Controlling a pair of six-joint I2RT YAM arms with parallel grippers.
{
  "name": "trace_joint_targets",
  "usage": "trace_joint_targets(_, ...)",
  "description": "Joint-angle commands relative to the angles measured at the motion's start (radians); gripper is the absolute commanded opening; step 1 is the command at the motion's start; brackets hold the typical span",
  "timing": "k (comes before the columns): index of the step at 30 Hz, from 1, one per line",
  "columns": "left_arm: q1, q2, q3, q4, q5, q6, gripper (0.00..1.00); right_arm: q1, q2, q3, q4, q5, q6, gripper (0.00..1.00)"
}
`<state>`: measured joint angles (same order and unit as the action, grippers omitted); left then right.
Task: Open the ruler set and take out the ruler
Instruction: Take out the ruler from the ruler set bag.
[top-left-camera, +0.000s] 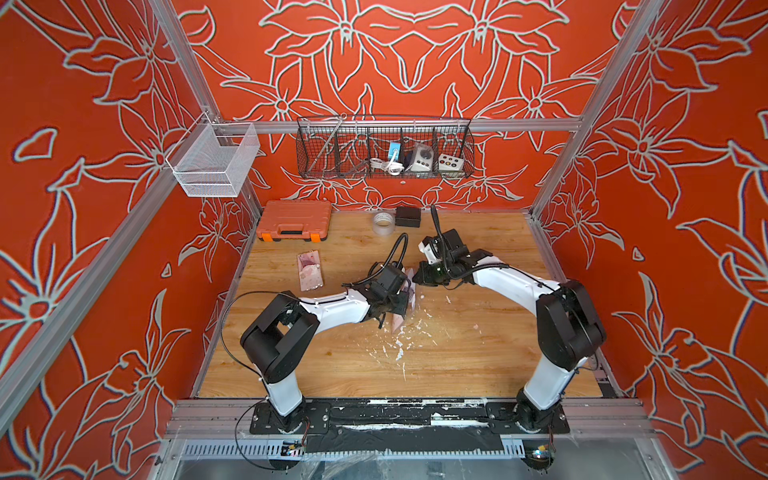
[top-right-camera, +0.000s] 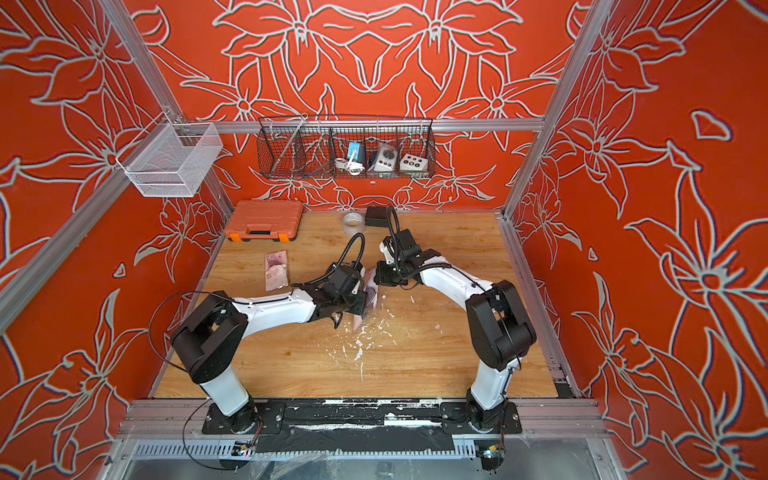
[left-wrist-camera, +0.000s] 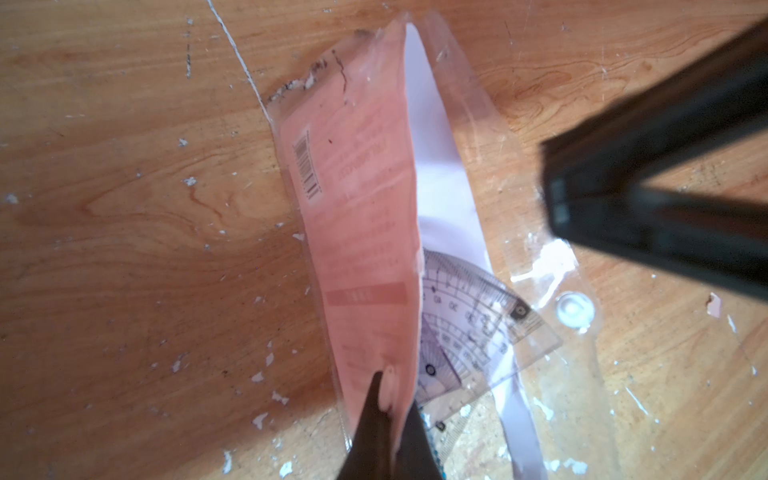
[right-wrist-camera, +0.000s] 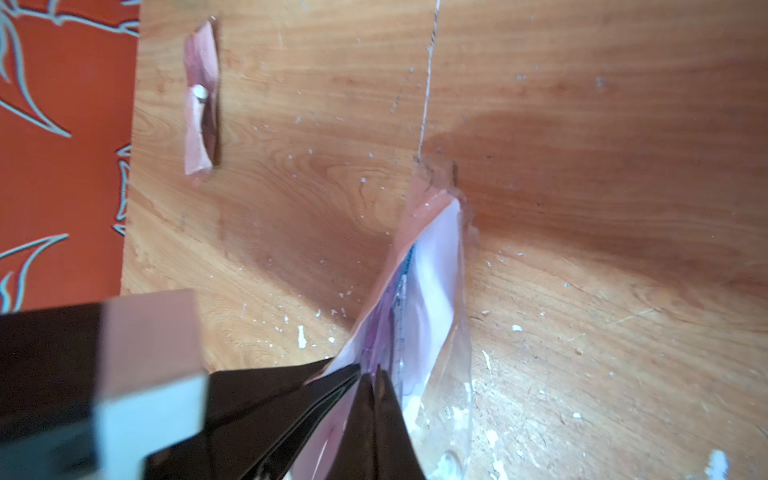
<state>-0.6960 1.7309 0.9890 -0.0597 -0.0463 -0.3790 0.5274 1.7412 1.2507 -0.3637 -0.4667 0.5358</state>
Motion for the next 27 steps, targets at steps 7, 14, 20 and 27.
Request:
trace_joint_targets(7, -0.004, 0.028, -0.013, -0.018, 0.002, 0.004, 0.0, -0.002, 0.074, 0.046, -0.026, 0.022, -0.024, 0.18)
trace_joint_targets(14, -0.005, 0.026, -0.012, -0.02, 0.004, 0.008, 0.0, 0.005, 0.157, 0.095, -0.054, 0.031, -0.047, 0.23)
trace_joint_targets(20, -0.005, 0.03, -0.006, -0.02, 0.003, 0.011, 0.0, 0.007, 0.178, 0.098, -0.038, 0.015, -0.045, 0.1)
trace_joint_targets(27, -0.005, 0.034, 0.001, -0.03, -0.002, 0.014, 0.0, 0.007, 0.154, 0.106, -0.057, 0.029, -0.046, 0.0)
